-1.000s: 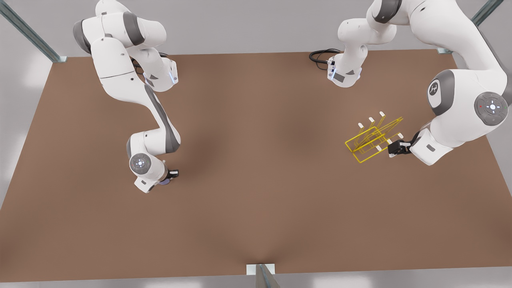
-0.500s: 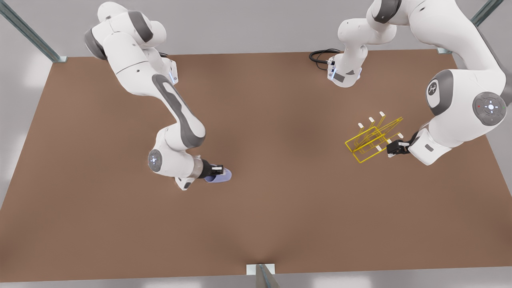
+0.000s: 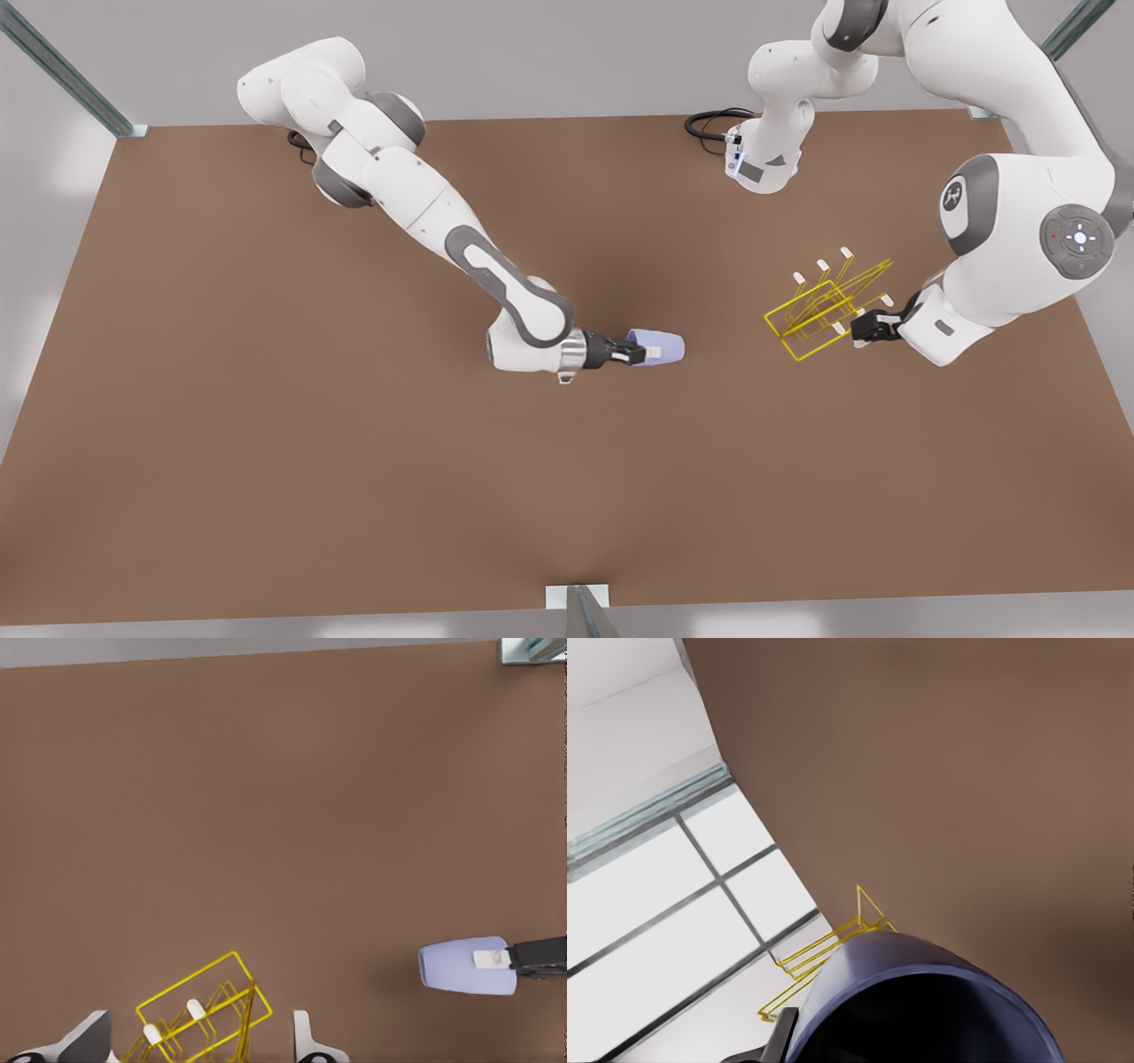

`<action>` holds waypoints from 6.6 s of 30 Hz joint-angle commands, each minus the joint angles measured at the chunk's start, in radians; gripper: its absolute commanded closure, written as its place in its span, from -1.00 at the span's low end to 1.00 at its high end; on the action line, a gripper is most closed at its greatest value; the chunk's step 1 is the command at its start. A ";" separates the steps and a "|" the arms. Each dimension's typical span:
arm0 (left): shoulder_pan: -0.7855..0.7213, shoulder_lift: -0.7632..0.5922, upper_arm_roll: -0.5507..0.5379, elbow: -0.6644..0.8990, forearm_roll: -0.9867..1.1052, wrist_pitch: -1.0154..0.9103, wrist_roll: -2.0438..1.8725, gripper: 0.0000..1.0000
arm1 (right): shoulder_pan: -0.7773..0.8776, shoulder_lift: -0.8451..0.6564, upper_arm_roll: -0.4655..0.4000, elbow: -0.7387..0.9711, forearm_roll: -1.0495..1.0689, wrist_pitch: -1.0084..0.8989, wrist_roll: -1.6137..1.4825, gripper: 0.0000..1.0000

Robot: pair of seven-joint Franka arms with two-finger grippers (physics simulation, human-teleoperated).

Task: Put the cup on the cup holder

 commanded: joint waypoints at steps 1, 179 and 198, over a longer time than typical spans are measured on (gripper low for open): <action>-0.004 -0.003 -0.007 0.001 -0.013 -0.004 -0.240 -1.00 | -0.002 0.012 0.002 -0.002 0.064 0.033 -0.418 0.57; -0.642 0.135 0.076 -0.412 1.475 -0.507 0.672 -0.65 | -0.511 -0.838 -0.436 -0.009 -1.591 -0.952 -0.030 -1.00; -0.777 0.077 0.083 -0.832 1.378 -0.726 0.412 -0.65 | -0.511 -0.838 -0.436 -0.009 -1.589 -0.952 -0.030 -1.00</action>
